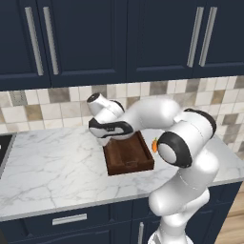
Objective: Place the two vegetables and bowl onto the tray for setting up a vegetable dip station.
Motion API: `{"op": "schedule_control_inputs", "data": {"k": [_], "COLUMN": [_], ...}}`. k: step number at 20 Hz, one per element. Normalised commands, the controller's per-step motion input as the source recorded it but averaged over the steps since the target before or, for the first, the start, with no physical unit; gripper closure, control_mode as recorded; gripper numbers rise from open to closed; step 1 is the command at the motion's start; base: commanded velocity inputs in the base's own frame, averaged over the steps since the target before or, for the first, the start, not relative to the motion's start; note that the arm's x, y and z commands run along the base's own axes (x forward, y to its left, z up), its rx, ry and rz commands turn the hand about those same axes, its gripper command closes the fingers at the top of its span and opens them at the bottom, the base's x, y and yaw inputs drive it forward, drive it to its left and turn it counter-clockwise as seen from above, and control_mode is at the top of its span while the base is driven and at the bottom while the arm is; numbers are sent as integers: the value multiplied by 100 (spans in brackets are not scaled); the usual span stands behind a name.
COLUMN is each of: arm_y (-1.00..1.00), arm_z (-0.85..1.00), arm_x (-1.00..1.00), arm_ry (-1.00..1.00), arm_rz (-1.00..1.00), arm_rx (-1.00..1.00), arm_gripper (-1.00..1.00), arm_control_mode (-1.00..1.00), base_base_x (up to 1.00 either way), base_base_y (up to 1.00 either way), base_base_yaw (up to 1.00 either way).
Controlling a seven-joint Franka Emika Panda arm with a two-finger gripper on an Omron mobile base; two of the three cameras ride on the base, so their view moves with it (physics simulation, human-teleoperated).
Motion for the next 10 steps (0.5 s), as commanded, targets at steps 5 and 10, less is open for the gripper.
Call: {"op": "schedule_control_inputs", "data": {"k": [5,10], "arm_y": [0,-12], "arm_z": [18,20], "arm_x": [-38,-35], "arm_ry": [-13,-11], "arm_rz": [-15,-17], "arm_rx": [3,7], "arm_gripper": [-100,-100], "arm_control_mode": [-100,-100], "base_base_x": [0,0], "base_base_y": [0,0], "base_base_yaw": [0,0]}}
